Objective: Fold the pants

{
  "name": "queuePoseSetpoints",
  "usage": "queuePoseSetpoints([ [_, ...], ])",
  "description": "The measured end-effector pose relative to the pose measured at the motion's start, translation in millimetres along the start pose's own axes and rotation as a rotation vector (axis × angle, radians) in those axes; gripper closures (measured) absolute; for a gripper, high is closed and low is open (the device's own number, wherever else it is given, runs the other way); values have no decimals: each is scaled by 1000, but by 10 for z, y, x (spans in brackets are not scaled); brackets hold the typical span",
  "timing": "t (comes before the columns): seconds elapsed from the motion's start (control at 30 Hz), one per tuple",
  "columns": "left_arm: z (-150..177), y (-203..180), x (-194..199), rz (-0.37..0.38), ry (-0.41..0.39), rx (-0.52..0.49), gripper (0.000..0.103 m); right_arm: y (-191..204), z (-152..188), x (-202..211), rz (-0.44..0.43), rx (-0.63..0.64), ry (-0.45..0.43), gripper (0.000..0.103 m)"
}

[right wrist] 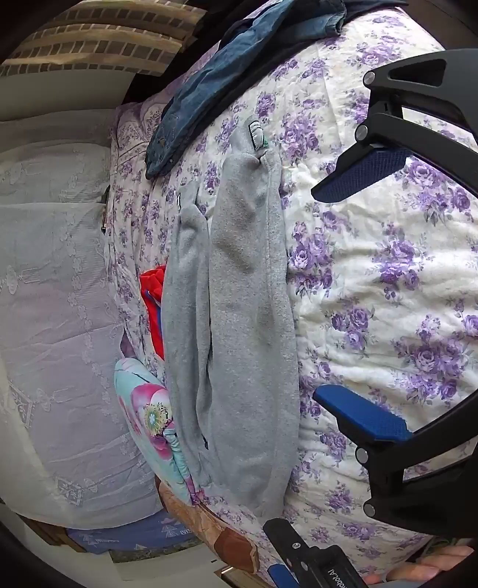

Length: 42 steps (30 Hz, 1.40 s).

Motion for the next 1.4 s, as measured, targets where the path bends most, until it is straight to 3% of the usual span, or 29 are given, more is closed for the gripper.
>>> queuePoseSetpoints([
  [1.4, 88, 190, -58, 23, 17, 47, 5, 154, 37, -21, 2, 13, 21, 3],
])
Point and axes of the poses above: each gripper's, at about its wrist camera, not at the fingertips, and x roughly against the way its jaws point, y to its left, z to its underside, the point moved 10 cm from there along -x, roughly the way its jaws point, and after that the axes turned 5 degrees about x, right-handed, at the moved point
